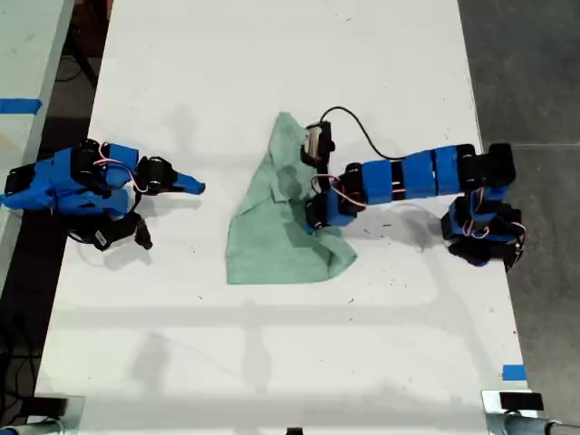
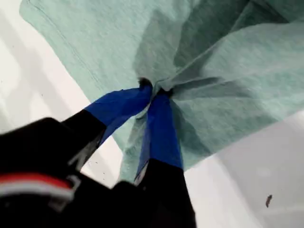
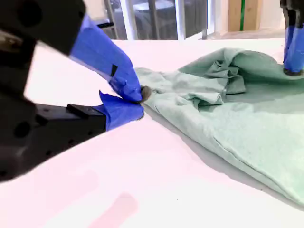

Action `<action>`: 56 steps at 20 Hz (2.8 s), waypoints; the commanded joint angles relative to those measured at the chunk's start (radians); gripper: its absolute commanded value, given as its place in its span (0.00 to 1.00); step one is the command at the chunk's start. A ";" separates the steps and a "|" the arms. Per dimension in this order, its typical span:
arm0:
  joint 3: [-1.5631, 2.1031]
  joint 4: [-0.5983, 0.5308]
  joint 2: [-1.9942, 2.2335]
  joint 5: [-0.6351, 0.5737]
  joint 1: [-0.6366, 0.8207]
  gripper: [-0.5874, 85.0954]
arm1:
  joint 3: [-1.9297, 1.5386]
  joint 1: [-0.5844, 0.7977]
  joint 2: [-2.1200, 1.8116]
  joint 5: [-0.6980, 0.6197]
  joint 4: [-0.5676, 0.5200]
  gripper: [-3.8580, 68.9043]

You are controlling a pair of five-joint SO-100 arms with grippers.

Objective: Fold t shirt

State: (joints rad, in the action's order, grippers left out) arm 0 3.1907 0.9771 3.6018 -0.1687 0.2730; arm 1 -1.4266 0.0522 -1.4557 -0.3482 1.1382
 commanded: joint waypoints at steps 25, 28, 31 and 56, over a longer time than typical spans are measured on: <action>0.011 0.003 0.006 0.017 0.006 0.00 | -1.687 0.212 -2.045 0.166 0.049 0.08; 0.011 0.003 0.006 0.020 0.003 0.00 | -1.684 0.241 -2.048 0.204 0.081 0.08; 0.011 0.003 0.006 0.021 0.003 0.00 | -1.686 0.258 -2.048 0.218 0.100 0.08; 0.011 0.003 0.006 0.021 0.003 0.00 | -1.686 0.267 -2.049 0.235 0.115 0.08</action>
State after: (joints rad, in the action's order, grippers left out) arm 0 3.1907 0.9771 3.6018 -0.1626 0.2730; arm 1 -3.0557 0.3099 -3.4867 -0.1243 1.2471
